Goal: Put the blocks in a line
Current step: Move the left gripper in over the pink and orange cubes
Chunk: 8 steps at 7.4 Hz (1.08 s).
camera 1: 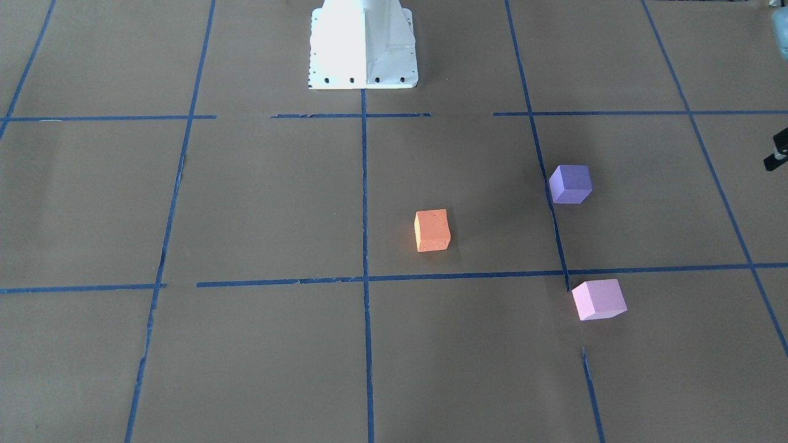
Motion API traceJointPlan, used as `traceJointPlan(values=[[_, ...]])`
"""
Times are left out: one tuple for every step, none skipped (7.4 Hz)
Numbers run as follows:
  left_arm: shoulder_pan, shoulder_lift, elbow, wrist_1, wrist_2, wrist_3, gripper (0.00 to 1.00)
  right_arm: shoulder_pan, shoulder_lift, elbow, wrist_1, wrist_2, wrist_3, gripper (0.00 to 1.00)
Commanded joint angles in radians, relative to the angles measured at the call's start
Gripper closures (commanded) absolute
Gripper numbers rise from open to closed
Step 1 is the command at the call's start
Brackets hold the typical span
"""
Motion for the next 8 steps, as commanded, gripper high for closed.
traceJointPlan(values=[[0.085,-0.109,-0.036,0.003,-0.026,-0.177,0.00,0.000,0.000,0.000,0.000,0.001,0.000,0.00],[0.132,-0.176,-0.037,0.006,-0.025,-0.260,0.00,-0.001,0.001,0.000,0.000,0.000,0.000,0.00],[0.190,-0.222,-0.034,0.005,-0.023,-0.338,0.00,0.000,0.000,0.000,0.000,0.001,0.000,0.00],[0.267,-0.299,-0.016,0.003,-0.014,-0.448,0.00,0.000,0.000,0.000,0.000,0.000,0.000,0.00],[0.345,-0.331,-0.008,-0.012,-0.012,-0.556,0.00,0.000,0.001,0.000,0.000,0.000,0.000,0.00],[0.364,-0.365,-0.014,-0.020,0.036,-0.608,0.00,0.000,0.001,0.000,0.000,0.000,0.000,0.00],[0.413,-0.384,-0.013,-0.021,0.085,-0.648,0.00,0.000,0.001,0.000,0.000,0.001,0.000,0.00],[0.440,-0.410,-0.020,-0.021,0.153,-0.702,0.00,0.000,0.001,0.000,0.000,0.001,0.000,0.00]])
